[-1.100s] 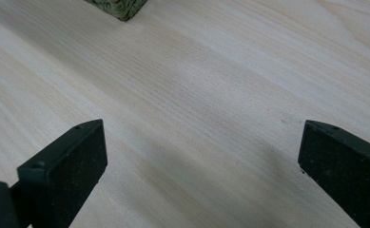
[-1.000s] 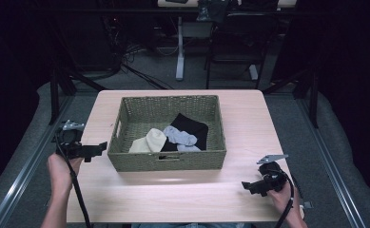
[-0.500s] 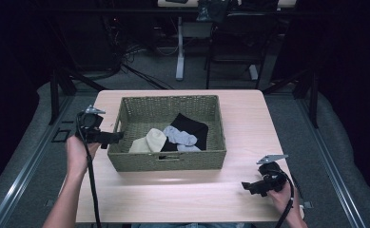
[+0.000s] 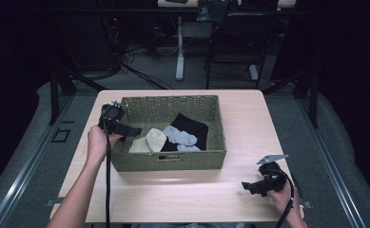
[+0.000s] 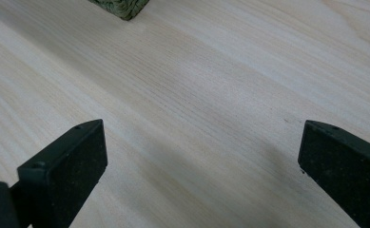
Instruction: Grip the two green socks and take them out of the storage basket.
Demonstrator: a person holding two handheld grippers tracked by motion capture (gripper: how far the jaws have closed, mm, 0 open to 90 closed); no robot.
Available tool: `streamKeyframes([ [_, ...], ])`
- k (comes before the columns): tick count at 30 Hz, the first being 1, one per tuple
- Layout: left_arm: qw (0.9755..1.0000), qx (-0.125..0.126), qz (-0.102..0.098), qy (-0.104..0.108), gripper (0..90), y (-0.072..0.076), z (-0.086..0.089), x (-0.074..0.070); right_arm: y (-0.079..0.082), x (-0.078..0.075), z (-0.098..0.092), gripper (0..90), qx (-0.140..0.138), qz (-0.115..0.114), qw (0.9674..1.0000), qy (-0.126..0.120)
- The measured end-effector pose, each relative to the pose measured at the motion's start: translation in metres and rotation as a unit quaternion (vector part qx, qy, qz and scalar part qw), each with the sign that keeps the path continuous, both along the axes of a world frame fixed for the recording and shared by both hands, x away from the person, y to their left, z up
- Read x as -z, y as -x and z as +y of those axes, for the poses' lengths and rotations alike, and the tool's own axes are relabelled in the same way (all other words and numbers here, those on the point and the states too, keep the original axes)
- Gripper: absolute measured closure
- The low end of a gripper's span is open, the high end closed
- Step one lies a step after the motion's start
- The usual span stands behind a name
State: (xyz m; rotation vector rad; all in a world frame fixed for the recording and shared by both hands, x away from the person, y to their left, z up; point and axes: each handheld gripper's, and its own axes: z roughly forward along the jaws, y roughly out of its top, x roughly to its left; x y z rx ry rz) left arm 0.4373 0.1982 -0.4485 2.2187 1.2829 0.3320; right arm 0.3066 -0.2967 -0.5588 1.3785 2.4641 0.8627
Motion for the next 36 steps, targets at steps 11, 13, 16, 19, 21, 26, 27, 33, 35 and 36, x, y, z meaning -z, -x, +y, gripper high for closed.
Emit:
streamKeyframes([
  [11, 0.9985, 0.023, 0.045, -0.019, 15.1, -0.023, -0.021, 0.019, 0.0, -0.001, -0.001, 1.7, -0.006, 0.003, 1.0, 0.005],
  [13, 0.998, 0.029, 0.053, -0.02, 17.6, -0.026, -0.024, 0.023, 0.0, -0.001, -0.001, 1.7, -0.005, 0.003, 1.0, 0.005],
  [16, 0.9967, 0.034, 0.07, -0.021, 22.2, -0.032, -0.029, 0.029, 0.0, -0.001, 0.0, 1.7, -0.005, 0.002, 1.0, 0.005],
  [19, 0.9957, 0.036, 0.082, -0.024, 25.1, -0.037, -0.031, 0.034, 0.0, -0.001, 0.0, 1.7, -0.006, 0.002, 1.0, 0.003],
  [21, 0.995, 0.034, 0.09, -0.025, 27.0, -0.039, -0.034, 0.037, 0.0, 0.0, 0.0, 1.7, -0.005, 0.001, 1.0, -0.001],
  [26, 0.992, 0.038, 0.117, -0.029, 30.6, -0.047, -0.04, 0.047, 0.0, 0.0, 0.0, 1.7, -0.004, 0.002, 1.0, -0.001],
  [27, 0.9912, 0.038, 0.122, -0.034, 31.3, -0.048, -0.041, 0.05, 0.0, 0.0, 0.0, 1.7, -0.005, 0.001, 1.0, 0.0],
  [33, 0.9879, 0.036, 0.146, -0.04, 31.6, -0.055, -0.045, 0.059, 0.001, 0.0, 0.0, 1.7, -0.003, 0.0, 1.0, -0.003],
  [35, 0.9867, 0.037, 0.153, -0.04, 32.5, -0.057, -0.045, 0.061, 0.001, 0.0, -0.001, 1.7, -0.004, 0.001, 1.0, 0.001],
  [36, 0.9863, 0.038, 0.156, -0.037, 33.8, -0.058, -0.045, 0.063, 0.001, 0.0, 0.0, 1.7, -0.005, 0.001, 1.0, -0.001],
])
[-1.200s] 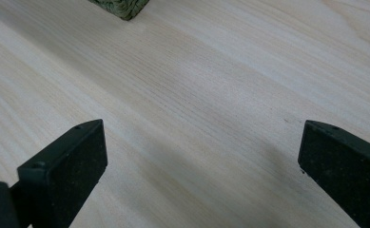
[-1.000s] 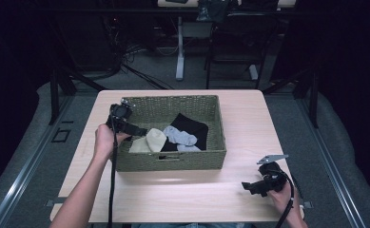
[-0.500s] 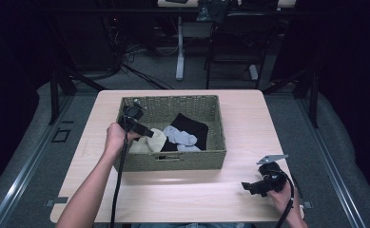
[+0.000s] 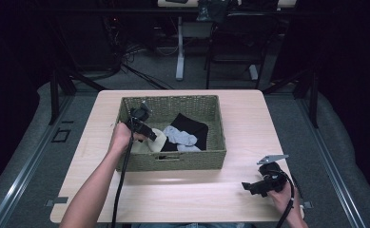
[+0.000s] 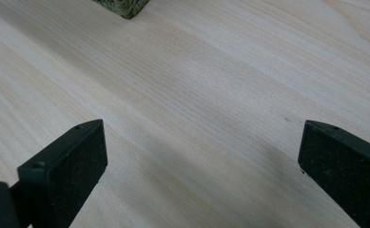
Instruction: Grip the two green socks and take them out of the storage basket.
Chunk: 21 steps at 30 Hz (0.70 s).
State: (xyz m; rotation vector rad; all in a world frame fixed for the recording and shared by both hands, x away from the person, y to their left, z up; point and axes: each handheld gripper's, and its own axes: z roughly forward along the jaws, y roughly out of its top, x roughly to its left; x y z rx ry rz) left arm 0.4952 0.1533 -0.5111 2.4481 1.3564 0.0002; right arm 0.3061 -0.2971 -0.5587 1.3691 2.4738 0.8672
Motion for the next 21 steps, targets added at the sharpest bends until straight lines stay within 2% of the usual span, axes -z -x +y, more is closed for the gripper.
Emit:
streamKeyframes([
  [2, 1.0, 0.005, 0.007, 0.003, 37.9, -0.001, 0.0, 0.001, 0.0, 0.0, 0.0, 1.7, 0.001, -0.001, 1.0, 0.001],
  [5, 0.9999, 0.01, 0.009, 0.008, 48.7, -0.002, -0.001, 0.001, 0.0, 0.0, 0.0, 1.8, 0.001, -0.001, 1.0, 0.001],
  [10, 0.9998, 0.019, 0.003, 0.009, 72.4, 0.001, -0.003, -0.002, 0.0, 0.0, 0.0, 1.8, 0.0, -0.001, 1.0, 0.0],
  [13, 0.9996, 0.025, -0.005, 0.016, 81.9, 0.004, -0.003, -0.007, 0.0, 0.0, 0.0, 1.8, 0.001, -0.002, 1.0, 0.001],
  [16, 0.9991, 0.029, -0.019, 0.023, 85.8, 0.008, -0.002, -0.014, 0.0, 0.0, 0.0, 1.8, 0.001, -0.001, 1.0, -0.001],
  [21, 0.9978, 0.035, -0.042, 0.036, 86.6, 0.015, 0.001, -0.032, 0.0, -0.001, 0.0, 1.8, 0.001, 0.0, 1.0, 0.001],
])
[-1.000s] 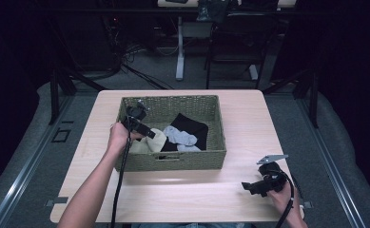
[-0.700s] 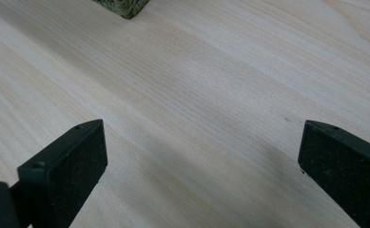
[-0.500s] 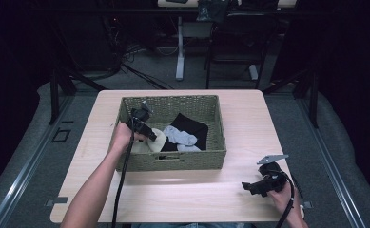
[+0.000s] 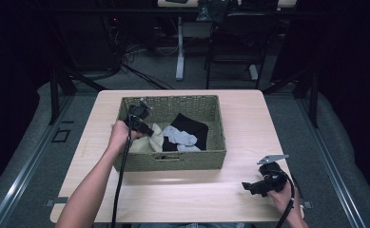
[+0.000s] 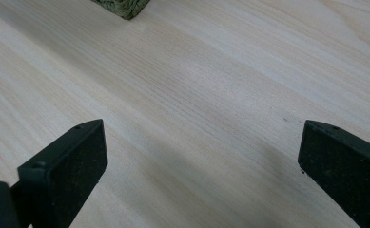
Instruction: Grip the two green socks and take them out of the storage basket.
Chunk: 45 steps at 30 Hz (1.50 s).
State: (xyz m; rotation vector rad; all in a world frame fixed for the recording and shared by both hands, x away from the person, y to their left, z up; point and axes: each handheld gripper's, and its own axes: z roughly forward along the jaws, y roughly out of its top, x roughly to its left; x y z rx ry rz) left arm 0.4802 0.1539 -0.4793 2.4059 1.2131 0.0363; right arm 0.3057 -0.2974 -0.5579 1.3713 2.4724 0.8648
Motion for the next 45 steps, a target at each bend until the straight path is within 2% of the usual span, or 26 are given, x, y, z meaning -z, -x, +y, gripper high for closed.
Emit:
streamKeyframes([
  [8, 0.9994, 0.012, -0.033, 0.006, 86.5, 0.008, 0.003, -0.031, 0.0, 0.0, 0.0, 1.8, 0.001, -0.001, 1.0, 0.0],
  [17, 0.998, 0.018, -0.061, 0.003, 87.1, 0.013, 0.0, -0.058, 0.0, 0.0, 0.0, 1.8, 0.002, 0.0, 1.0, 0.001],
  [33, 0.9956, 0.016, -0.092, -0.003, 87.3, 0.014, 0.002, -0.09, 0.0, 0.001, 0.0, 1.8, 0.001, 0.0, 1.0, -0.001],
  [45, 0.9932, 0.008, -0.116, 0.005, 87.3, 0.013, 0.007, -0.116, 0.0, 0.0, 0.0, 1.8, 0.001, 0.0, 1.0, 0.001],
])
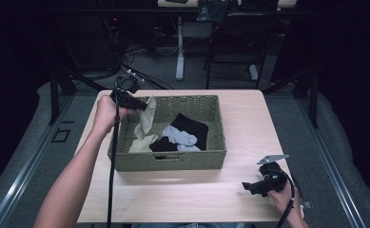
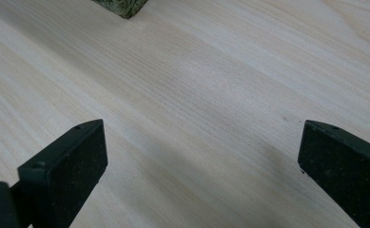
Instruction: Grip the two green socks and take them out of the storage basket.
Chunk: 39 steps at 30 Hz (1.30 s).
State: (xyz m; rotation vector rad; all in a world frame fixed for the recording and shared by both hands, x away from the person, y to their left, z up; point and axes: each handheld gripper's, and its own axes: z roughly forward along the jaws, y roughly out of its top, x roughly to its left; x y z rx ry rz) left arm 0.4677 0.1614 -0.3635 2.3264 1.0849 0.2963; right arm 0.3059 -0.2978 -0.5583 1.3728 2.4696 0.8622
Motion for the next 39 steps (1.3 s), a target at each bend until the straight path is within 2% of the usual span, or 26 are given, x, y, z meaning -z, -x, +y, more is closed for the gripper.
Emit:
streamKeyframes([
  [10, 0.9996, -0.017, -0.022, 0.005, 87.3, 0.002, 0.013, -0.028, 0.0, 0.0, 0.0, 1.8, -0.001, -0.001, 1.0, -0.001],
  [20, 0.9981, -0.041, -0.047, 0.004, 87.4, 0.01, 0.038, -0.054, 0.0, 0.0, 0.0, 1.8, -0.003, 0.0, 1.0, 0.002],
  [29, 0.9961, -0.07, -0.054, 0.007, 87.4, 0.016, 0.067, -0.06, 0.001, 0.0, 0.0, 1.8, 0.001, 0.0, 1.0, 0.002],
  [35, 0.9939, -0.095, -0.056, 0.004, 87.4, 0.022, 0.09, -0.061, 0.001, 0.001, 0.0, 1.8, 0.009, -0.003, 0.9999, 0.004],
  [36, 0.9936, -0.098, -0.057, 0.005, 87.4, 0.023, 0.095, -0.061, 0.001, 0.0, 0.0, 1.9, 0.003, 0.0, 1.0, -0.003],
  [39, 0.9922, -0.111, -0.057, 0.004, 87.4, 0.026, 0.107, -0.059, 0.001, 0.0, 0.0, 1.8, 0.002, 0.002, 1.0, 0.002],
])
